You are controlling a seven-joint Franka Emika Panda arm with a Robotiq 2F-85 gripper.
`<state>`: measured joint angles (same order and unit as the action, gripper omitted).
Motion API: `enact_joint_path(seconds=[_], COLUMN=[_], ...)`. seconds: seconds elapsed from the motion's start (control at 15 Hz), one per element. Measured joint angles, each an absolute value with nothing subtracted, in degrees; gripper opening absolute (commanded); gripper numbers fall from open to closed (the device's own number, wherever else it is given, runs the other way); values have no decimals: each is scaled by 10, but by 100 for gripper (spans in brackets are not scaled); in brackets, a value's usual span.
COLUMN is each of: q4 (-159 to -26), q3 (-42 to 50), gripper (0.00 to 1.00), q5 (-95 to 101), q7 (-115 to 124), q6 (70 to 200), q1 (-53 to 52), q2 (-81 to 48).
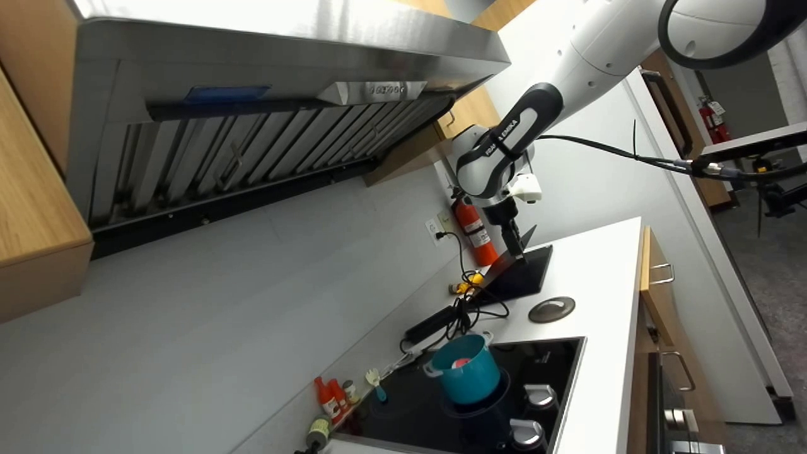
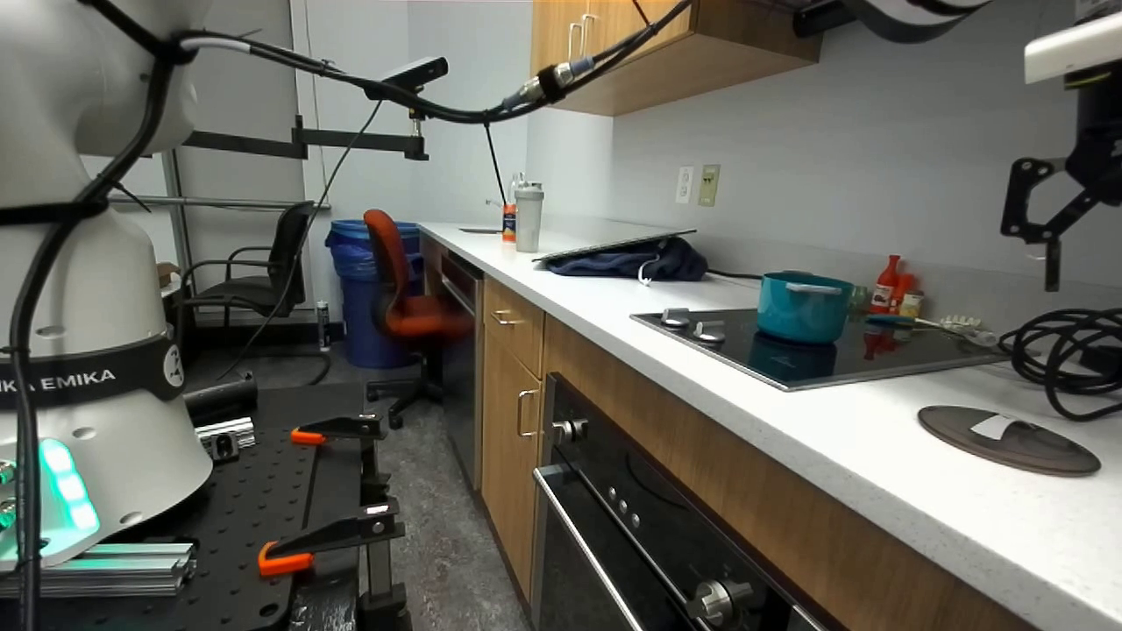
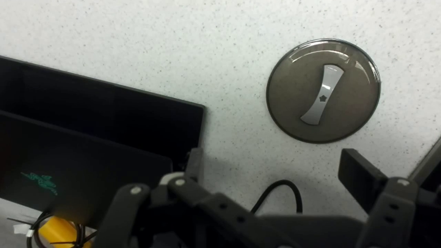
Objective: Remove the lid from the blue pot
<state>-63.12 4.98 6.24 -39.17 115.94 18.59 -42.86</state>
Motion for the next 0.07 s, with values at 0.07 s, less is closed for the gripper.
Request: enact_joint_path(seconds=[0.07], q4=[-631], q3=[50], gripper=[100], q5=[62], q7=[-392], q6=[1159], q1=[186], q2=[-429])
